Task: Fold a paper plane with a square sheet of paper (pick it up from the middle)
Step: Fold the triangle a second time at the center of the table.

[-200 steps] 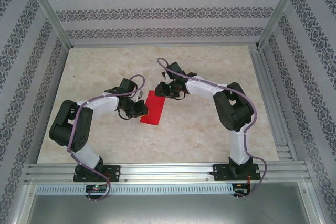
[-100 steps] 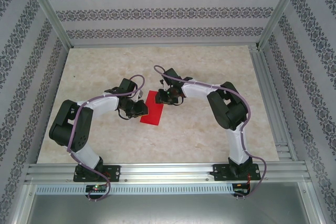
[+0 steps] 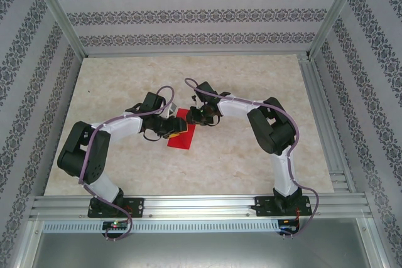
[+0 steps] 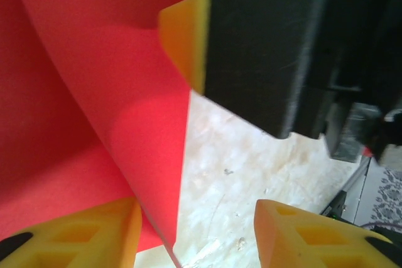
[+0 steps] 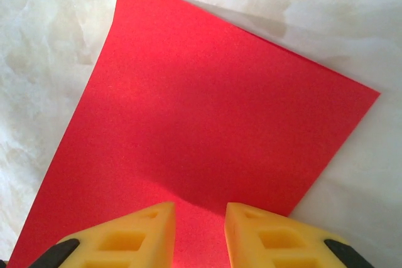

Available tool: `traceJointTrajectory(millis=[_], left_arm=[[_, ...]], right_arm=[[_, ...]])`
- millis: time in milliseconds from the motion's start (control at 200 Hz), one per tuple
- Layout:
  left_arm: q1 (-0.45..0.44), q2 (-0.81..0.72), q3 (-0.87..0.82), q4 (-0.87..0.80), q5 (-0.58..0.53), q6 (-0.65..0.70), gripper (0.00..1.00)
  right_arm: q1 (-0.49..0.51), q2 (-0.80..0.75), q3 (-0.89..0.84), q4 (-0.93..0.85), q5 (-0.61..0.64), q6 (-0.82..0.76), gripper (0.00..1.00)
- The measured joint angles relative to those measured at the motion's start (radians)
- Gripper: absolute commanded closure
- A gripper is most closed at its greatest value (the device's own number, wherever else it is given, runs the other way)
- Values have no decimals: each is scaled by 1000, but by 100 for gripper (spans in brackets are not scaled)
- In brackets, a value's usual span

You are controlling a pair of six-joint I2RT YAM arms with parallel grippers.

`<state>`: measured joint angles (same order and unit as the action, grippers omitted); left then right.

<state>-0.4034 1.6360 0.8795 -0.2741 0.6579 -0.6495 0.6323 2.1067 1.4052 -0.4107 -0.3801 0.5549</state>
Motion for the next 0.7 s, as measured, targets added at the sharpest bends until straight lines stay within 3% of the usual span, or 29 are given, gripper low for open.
traceJointTrajectory(millis=[255, 430, 545, 699], left_arm=[[-11, 46, 0, 92, 18, -42, 34], [-11, 90, 0, 118, 18, -47, 32], [-11, 94, 0, 121, 10, -48, 35], [-11, 94, 0, 120, -12, -45, 46]], right_arm=[[-10, 0, -2, 5, -23, 4, 69], [-21, 0, -8, 22, -55, 19, 65], [-33, -6, -24, 42, -85, 23, 64], [-60, -44, -69, 68, -123, 29, 62]])
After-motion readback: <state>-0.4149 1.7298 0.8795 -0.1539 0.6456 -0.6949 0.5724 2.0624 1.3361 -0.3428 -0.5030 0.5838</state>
